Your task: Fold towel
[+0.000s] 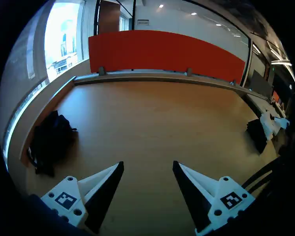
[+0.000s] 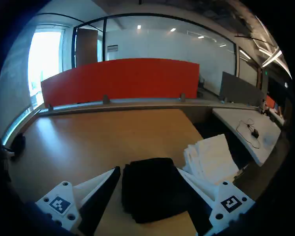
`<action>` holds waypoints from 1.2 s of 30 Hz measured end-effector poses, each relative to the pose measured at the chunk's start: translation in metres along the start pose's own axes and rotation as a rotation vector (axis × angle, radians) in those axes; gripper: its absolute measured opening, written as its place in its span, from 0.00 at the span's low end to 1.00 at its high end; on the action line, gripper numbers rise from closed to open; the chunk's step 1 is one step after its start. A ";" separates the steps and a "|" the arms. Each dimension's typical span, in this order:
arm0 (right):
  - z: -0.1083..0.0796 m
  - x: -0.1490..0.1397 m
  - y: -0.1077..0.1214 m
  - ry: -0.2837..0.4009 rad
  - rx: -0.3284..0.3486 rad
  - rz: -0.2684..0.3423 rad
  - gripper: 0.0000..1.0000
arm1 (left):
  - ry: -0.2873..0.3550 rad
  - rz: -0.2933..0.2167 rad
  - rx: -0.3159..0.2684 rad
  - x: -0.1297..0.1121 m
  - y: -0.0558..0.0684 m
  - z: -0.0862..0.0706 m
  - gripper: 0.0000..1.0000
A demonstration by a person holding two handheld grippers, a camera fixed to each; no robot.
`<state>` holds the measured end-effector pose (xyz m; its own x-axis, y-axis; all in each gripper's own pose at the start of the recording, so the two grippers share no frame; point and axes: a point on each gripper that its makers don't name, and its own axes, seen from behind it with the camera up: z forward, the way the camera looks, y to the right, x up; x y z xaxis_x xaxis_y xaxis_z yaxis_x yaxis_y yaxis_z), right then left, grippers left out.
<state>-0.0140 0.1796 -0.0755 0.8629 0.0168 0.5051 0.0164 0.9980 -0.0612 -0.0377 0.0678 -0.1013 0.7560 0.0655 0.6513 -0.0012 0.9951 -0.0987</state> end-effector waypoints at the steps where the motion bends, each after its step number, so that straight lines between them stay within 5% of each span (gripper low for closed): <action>1: 0.000 0.002 -0.001 0.007 0.000 -0.002 1.00 | 0.006 -0.002 0.000 0.002 0.000 0.000 0.92; 18: -0.008 0.070 -0.045 0.195 0.027 -0.030 1.00 | 0.181 -0.002 -0.001 0.063 -0.012 0.000 0.92; 36: -0.005 0.128 -0.122 0.343 0.073 -0.050 1.00 | 0.325 -0.005 0.031 0.114 -0.034 0.002 0.92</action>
<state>0.0965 0.0602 -0.0076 0.9815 -0.0409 0.1869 0.0370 0.9990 0.0241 0.0468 0.0417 -0.0223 0.9254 0.0386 0.3770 -0.0132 0.9975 -0.0699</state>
